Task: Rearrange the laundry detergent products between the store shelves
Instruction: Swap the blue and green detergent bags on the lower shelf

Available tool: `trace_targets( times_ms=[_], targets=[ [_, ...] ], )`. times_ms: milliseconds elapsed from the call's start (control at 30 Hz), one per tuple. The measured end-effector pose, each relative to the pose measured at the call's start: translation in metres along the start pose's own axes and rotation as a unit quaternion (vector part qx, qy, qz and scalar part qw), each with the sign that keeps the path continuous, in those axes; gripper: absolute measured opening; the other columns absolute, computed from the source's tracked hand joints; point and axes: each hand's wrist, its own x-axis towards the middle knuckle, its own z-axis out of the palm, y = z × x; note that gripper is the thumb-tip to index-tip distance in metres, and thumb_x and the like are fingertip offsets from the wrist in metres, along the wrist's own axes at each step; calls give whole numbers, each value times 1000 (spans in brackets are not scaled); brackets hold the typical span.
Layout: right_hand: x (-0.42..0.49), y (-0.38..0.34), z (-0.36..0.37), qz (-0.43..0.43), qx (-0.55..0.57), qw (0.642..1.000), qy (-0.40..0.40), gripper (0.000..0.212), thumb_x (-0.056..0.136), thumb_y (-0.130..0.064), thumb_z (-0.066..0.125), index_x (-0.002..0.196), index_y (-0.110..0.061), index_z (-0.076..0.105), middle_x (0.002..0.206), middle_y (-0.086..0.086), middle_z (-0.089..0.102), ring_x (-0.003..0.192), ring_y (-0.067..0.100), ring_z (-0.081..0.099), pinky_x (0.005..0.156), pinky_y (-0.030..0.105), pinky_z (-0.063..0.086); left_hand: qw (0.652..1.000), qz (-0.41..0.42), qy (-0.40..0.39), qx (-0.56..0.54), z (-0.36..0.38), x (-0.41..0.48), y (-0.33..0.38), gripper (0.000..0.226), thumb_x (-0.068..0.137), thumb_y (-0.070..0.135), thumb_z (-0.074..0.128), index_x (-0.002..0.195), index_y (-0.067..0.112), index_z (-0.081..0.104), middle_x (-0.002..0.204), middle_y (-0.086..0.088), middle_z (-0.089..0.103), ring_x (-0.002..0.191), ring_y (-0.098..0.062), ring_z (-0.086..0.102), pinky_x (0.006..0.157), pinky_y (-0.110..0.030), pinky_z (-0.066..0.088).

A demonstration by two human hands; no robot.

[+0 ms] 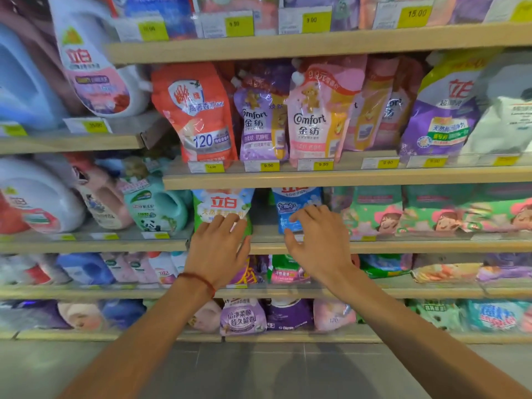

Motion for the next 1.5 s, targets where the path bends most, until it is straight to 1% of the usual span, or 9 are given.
trace_targets(
  times_ms=[233, 500, 600, 833, 1000, 1067, 1200, 1333, 1500],
  targets=[
    [4, -60, 42, 20, 6, 1000, 22, 20, 81, -33, 67, 90, -18, 76, 89, -1, 73, 87, 27, 67, 74, 37, 50, 999, 14, -10, -28, 25, -19, -61, 33, 94, 36, 47, 105, 14, 69, 105, -4, 69, 88, -29, 65, 68, -40, 53],
    [3, -88, 75, 78, 10, 997, -11, 20, 85, -29, 70, 95, -13, 76, 94, 4, 74, 92, 31, 67, 80, 43, 53, 997, 50, -26, -55, 56, -15, -102, 25, 94, 32, 57, 106, 14, 69, 102, -4, 68, 86, -29, 65, 66, -41, 53],
    [4, -83, 81, 95, 4, 995, -24, 18, 86, -27, 73, 99, -14, 75, 97, 3, 74, 95, 29, 66, 81, 40, 51, 994, 59, -40, -78, 68, -7, -100, 24, 94, 32, 61, 109, 14, 67, 105, -4, 68, 89, -29, 65, 67, -41, 53],
    [11, -27, 95, 155, 16, 987, -30, 21, 87, -27, 71, 104, -15, 74, 105, 5, 74, 103, 30, 64, 81, 40, 52, 987, 69, -64, -130, 102, 26, -68, 25, 96, 30, 59, 111, 10, 66, 108, -7, 66, 92, -31, 63, 69, -42, 53],
    [24, 32, 116, 206, 50, 976, -40, 25, 91, -31, 68, 112, -19, 72, 118, 4, 71, 119, 28, 58, 88, 38, 48, 983, 69, -44, -166, 133, 56, -33, 21, 95, 23, 64, 106, 5, 65, 101, -11, 65, 86, -32, 62, 64, -40, 51],
    [30, 55, 128, 214, 57, 974, -42, 28, 91, -30, 68, 116, -19, 71, 122, 4, 69, 122, 28, 56, 88, 38, 48, 981, 65, -50, -178, 150, 68, -21, 24, 97, 26, 61, 111, 8, 64, 106, -9, 65, 91, -31, 62, 68, -41, 52],
    [46, 99, 159, 210, 68, 973, -65, 36, 93, -29, 67, 127, -15, 67, 131, 8, 65, 128, 30, 53, 91, 41, 50, 975, 18, -84, -205, 191, 93, 0, 30, 100, 35, 51, 122, 16, 58, 116, -5, 60, 105, -27, 58, 82, -41, 51],
    [62, 133, 194, 208, 96, 971, -74, 46, 97, -30, 66, 138, -11, 58, 138, 13, 59, 129, 34, 52, 101, 43, 50, 967, -24, -116, -226, 234, 121, 16, 45, 101, 42, 49, 135, 12, 50, 127, -11, 57, 116, -32, 54, 89, -44, 49],
    [82, 166, 234, 239, 119, 957, -110, 60, 98, -37, 66, 145, -6, 44, 140, 18, 50, 130, 38, 49, 108, 44, 44, 928, -125, -158, -313, 277, 149, 30, 69, 97, 50, 57, 147, 9, 36, 140, -18, 50, 127, -39, 52, 99, -48, 51]
  ],
)
